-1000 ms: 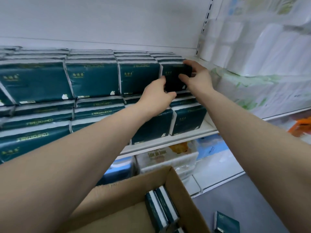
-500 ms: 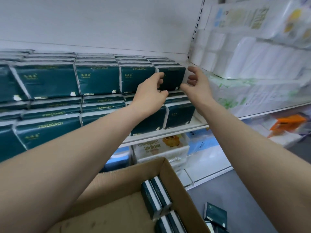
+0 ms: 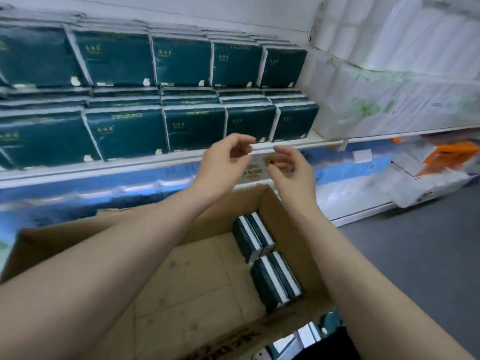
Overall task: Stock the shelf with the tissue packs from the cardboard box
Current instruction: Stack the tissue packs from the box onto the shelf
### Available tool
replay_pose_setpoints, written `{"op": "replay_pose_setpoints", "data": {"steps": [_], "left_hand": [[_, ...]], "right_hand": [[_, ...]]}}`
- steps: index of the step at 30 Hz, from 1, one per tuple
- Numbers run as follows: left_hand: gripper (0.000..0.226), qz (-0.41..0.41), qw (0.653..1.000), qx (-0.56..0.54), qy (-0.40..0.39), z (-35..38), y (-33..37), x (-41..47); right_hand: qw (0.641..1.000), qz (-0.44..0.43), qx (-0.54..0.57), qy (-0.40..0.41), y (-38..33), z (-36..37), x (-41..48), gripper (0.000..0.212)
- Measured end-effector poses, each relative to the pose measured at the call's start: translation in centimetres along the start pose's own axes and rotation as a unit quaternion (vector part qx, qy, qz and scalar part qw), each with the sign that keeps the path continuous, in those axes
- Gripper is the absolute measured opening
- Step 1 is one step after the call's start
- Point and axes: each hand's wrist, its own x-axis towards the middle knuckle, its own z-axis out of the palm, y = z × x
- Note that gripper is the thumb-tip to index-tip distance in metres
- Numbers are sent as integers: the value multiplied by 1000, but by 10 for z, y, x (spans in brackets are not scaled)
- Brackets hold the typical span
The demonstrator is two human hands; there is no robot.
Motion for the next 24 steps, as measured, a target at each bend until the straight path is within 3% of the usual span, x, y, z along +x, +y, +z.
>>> {"op": "replay_pose_setpoints", "data": {"steps": [5, 10, 15, 24], "left_hand": [[31, -88, 996, -8, -28, 6, -50, -39], [33, -158, 986, 7, -50, 23, -91, -67], [34, -234, 967, 23, -94, 42, -127, -83], [42, -324, 934, 28, -147, 60, -154, -93]], "right_hand": [[994, 86, -45, -57, 43, 19, -42, 35], [969, 150, -160, -114, 85, 37, -59, 37], [912, 160, -328, -189, 102, 48, -59, 42], [838, 139, -473, -234, 117, 63, -68, 51]]}}
